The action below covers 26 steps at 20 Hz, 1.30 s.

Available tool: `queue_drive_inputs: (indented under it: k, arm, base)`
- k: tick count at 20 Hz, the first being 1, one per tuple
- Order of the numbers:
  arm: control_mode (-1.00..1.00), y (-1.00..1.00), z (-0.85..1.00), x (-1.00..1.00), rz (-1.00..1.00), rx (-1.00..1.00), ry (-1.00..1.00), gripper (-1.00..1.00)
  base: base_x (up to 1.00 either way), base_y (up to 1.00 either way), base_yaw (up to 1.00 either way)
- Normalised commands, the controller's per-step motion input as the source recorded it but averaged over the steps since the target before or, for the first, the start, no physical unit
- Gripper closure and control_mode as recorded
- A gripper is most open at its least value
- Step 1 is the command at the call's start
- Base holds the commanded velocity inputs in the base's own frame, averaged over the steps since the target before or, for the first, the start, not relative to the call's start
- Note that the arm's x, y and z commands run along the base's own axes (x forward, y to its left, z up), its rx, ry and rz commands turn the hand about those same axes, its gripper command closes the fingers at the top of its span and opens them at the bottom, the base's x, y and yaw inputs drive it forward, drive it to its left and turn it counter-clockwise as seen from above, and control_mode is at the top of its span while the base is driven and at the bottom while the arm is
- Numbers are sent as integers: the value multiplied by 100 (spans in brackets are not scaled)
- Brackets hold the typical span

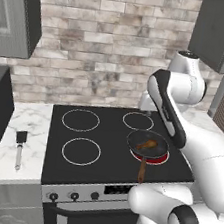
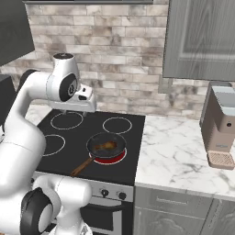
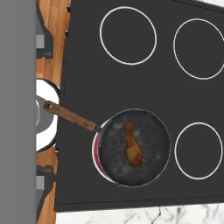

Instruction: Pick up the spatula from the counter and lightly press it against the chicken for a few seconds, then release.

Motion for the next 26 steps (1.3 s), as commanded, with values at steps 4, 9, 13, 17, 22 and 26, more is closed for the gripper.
queue_drive_inputs:
  k: [4,9,13,17,22,26]
  arm:
    - [-100,23,0,-40,0,0,0,-100]
    - [-100,29,0,-42,0,0,0,-100]
    - [-100,39,0,-36,3,0,0,-100]
    - [-100,39,0,-35,7,-8,-7,-100]
    - [-100,37,-4,-34,1,-1,-3,-100]
    - [-100,46,-10,-30,0,0,0,-100]
  base:
    - [0,0,0]
    - [0,0,0]
    - [0,0,0]
    - [0,0,0]
    - [0,0,0]
    - [0,0,0]
